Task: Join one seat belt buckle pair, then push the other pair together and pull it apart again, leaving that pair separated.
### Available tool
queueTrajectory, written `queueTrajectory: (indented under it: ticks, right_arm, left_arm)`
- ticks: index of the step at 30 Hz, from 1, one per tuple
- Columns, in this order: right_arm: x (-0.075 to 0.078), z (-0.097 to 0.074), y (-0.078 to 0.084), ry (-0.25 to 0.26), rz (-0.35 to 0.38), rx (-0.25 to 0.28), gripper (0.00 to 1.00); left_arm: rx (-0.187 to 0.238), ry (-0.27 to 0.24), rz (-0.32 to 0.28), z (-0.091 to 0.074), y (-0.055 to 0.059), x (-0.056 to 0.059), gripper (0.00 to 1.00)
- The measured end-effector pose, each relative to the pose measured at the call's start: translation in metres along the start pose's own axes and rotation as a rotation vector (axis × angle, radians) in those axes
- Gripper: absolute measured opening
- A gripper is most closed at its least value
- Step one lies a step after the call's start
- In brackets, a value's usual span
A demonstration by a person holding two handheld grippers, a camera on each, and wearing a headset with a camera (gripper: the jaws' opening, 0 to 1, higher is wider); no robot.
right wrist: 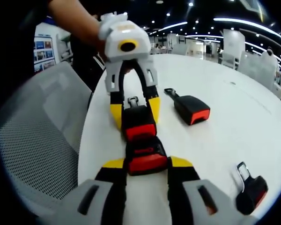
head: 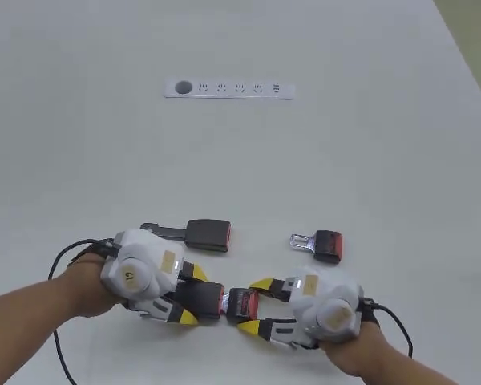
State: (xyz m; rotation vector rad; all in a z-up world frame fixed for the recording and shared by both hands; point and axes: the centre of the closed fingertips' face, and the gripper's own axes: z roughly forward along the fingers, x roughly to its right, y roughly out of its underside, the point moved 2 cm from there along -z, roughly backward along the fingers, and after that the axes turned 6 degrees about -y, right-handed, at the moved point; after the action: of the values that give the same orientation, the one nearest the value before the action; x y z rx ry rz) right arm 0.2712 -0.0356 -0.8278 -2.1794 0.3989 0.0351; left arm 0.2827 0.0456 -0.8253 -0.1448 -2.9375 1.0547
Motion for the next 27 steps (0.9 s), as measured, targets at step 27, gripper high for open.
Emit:
queueTrajectory:
  ticks: [27]
  right_arm:
    - [0.001, 0.001, -0.016, 0.031, -0.001, -0.002, 0.56]
  left_arm:
    - [-0.065, -0.042, -0.071, 0.003, -0.005, 0.005, 0.45]
